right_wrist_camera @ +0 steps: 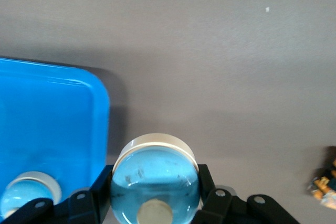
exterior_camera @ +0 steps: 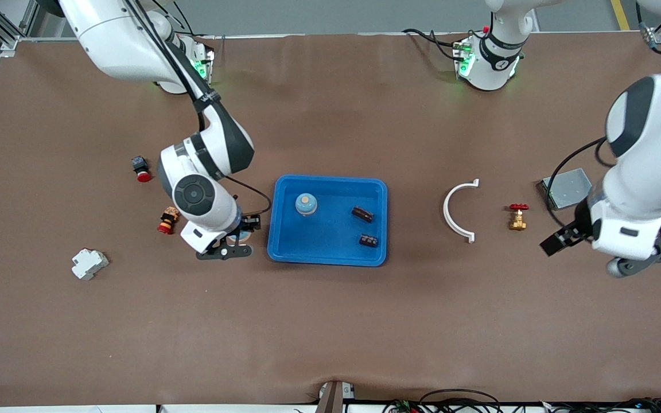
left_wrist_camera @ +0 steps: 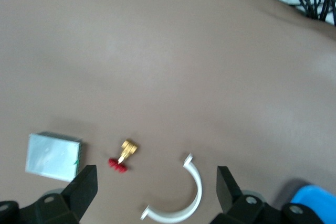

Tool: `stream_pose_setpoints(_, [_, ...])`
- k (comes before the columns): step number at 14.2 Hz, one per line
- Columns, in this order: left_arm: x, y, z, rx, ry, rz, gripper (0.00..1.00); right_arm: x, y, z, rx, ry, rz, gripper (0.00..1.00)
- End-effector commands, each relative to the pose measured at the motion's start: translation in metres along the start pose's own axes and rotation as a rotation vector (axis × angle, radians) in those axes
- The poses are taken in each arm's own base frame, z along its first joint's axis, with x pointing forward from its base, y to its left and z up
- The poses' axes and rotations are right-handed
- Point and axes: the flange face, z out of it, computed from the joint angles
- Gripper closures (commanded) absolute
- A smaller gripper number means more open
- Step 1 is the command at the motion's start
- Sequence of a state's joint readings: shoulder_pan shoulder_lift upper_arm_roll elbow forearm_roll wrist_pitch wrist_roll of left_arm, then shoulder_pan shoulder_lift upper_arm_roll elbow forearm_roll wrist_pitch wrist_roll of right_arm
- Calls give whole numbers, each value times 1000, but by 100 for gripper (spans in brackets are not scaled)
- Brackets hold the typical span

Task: Place electrolytic capacitor and blue bell in tray
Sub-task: 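Lift the bell with the right gripper while the left arm withdraws, then lower the bell into the tray beside the first bell, open the right gripper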

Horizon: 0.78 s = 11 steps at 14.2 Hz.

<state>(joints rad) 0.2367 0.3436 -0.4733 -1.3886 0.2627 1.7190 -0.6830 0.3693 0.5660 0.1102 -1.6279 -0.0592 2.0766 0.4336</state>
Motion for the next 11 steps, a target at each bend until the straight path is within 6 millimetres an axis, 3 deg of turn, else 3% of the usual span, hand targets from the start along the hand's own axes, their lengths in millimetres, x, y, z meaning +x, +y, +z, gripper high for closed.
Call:
stream_pose_setpoints(1, [-15, -40, -44, -3, -42, 16, 0, 3, -22, 9, 4, 4, 43, 86])
stream_pose_setpoints(5, [-36, -81, -99, -7, -37, 128, 0, 1, -48, 25, 76, 18, 72, 86])
stream_pose_setpoints(7, [-42, -89, -106, 7, -64, 192, 0, 0, -53, 32, 81, 15, 70, 86])
stream_pose_setpoints(11, [-53, -107, -120, 36, -72, 279, 0, -4, -89, 41, 87, 19, 105, 86])
